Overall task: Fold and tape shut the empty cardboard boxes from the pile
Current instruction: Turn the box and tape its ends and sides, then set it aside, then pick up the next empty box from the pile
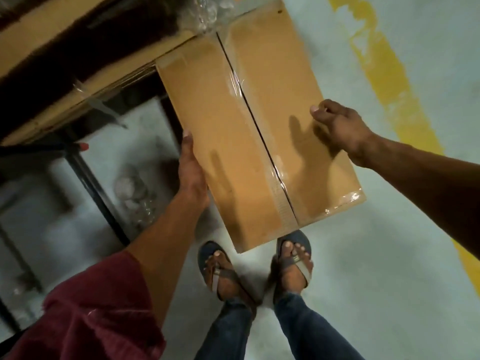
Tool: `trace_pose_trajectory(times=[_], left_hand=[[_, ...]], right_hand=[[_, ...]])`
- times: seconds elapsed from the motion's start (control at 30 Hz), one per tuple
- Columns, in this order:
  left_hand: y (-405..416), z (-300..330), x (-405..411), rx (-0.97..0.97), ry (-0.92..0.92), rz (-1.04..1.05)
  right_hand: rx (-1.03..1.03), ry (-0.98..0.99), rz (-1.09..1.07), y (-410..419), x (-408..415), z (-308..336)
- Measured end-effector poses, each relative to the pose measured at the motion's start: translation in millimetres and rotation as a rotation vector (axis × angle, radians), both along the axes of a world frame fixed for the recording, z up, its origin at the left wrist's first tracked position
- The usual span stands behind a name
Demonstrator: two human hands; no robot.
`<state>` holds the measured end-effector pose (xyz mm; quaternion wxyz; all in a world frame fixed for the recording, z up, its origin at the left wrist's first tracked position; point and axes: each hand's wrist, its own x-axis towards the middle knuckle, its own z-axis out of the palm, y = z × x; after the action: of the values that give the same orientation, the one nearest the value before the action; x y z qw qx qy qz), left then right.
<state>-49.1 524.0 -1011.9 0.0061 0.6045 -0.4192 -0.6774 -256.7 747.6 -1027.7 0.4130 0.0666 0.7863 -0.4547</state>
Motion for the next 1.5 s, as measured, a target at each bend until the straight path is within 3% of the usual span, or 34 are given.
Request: trace_pose_trajectory(times=[0.13,0.27,0.4,0.53,0.63,0.77,0.9,1.13,1.33,1.5], left_hand=[[-2.4,-23.1,-1.0,-0.019,-0.091,-0.044],[8.0,53.5,-12.8,-0.066,-0.229,-0.074],[5.1,210.7,-29.2,0.046,-0.137,-0.079],[-3.0,408.9,-27.9,-0.074,-0.017,-0.098],[-31.5,531.4,-17.1,-0.164,0.154,0.016],[-91.0,650.7,2.4,-0.294,0.356,0.135],[-159.8,735.7,19.6,-0.421,0.424,0.265],[-303.5,791.7,21.8,-0.507,0.412,0.548],[-430.7,776.1,-9.0,-0.399,0.442,0.619],[-484.9,751.8,-29.4,-0.340,0.488,0.578]], right_hand=[[0.079,0.018,0.024,-2.0,-1.2,8.6],[0.056,0.057,0.052,-16.5,14.1,83.6],[0.005,0.106,0.165,-43.0,24.0,230.4],[-0.041,0.303,0.365,-71.2,17.9,421.1],[-0.075,0.517,0.515,-110.1,10.0,554.7],[-0.173,0.735,0.640,-183.0,5.7,703.6],[-0.298,0.835,0.697,-268.0,21.4,796.4],[-0.249,1.030,0.928,-411.6,41.6,837.6],[0.189,1.307,1.267,-551.8,-5.5,804.4],[0.412,1.321,1.493,-628.3,-19.0,790.1]])
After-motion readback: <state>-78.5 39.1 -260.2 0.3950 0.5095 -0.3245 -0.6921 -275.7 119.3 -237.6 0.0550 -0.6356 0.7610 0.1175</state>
